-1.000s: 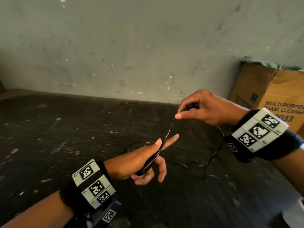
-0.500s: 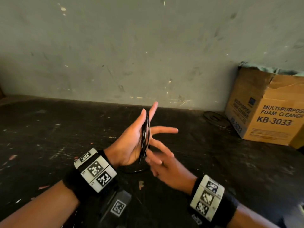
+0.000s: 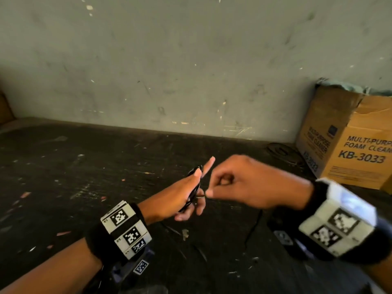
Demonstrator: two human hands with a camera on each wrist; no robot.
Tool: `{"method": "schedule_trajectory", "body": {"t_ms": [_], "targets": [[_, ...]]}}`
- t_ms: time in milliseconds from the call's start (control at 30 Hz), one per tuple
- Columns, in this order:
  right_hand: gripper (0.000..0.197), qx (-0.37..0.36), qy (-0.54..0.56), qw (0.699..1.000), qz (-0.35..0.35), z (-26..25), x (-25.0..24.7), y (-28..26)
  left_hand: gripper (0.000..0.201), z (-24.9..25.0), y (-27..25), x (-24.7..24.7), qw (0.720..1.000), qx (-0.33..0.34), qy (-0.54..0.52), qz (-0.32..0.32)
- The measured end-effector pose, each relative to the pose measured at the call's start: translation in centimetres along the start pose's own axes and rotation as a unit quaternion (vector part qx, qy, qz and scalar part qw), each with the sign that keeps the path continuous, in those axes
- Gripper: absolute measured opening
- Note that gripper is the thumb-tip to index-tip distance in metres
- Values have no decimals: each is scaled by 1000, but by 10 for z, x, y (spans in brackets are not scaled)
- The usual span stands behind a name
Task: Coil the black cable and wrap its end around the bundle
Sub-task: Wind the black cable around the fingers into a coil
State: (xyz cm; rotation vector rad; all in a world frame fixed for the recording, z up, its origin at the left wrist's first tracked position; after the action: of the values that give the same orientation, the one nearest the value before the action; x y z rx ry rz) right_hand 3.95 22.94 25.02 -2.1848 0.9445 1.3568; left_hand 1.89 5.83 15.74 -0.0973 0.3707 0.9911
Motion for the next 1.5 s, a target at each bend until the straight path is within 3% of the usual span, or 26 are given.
{"method": "schedule_trajectory", "body": {"t_ms": [100, 167, 267, 367, 533, 633, 900, 967, 1033, 1200, 1333, 1400, 1500], "targets": [[10, -9, -41, 999, 33, 5, -35, 1, 87, -5, -5, 5, 997, -30, -47, -56], [12, -26, -47, 997, 62, 10, -54, 4, 83, -2, -7, 7, 994, -29, -69, -80], [24, -46, -55, 993, 98, 19, -66, 11, 60, 9, -12, 10, 989, 12, -104, -108], [37, -60, -35, 989, 129, 34, -54, 19, 58, 21, -14, 10, 981, 38, -136, -133], [26, -45, 43, 982, 178, 62, -10, 32, 62, 36, -13, 7, 968, 64, -192, -149], [32, -28, 87, 978, 189, 66, 23, 30, 59, 42, -9, 3, 954, 91, -260, -120], [26, -17, 131, 987, 88, 35, 73, 13, 53, 48, 8, -6, 935, 105, -338, -13], [14, 5, 111, 993, 36, 26, 75, 9, 57, 48, 13, -7, 937, 94, -337, 8], [24, 19, 88, 996, -2, 18, 77, 8, 59, 45, 16, -8, 941, 86, -326, 24], [22, 19, 57, 998, -34, 2, 60, 1, 65, 31, 16, -9, 976, 70, -200, 55], [21, 63, 74, 991, -95, -4, 41, -2, 56, 24, 13, -1, 994, 62, -59, 65], [18, 67, 72, 990, -105, -7, 28, -4, 57, 19, 11, 3, 997, 55, 2, 49], [14, 41, 3, 996, -79, -7, 3, -4, 79, 12, 6, 8, 1000, 24, -8, -13]]}}
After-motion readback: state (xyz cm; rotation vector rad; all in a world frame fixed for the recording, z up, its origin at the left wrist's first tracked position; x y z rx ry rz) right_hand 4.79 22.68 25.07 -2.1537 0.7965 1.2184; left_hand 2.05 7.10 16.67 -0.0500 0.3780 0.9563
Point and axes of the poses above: each hand's wrist, its own y-axis towards the middle knuckle, its own x-axis out of the palm, z = x × y, the point moved 1 cm from there along y, towards the middle knuckle, and after that the axes turned 6 degrees about x, right-handed, at the moved point
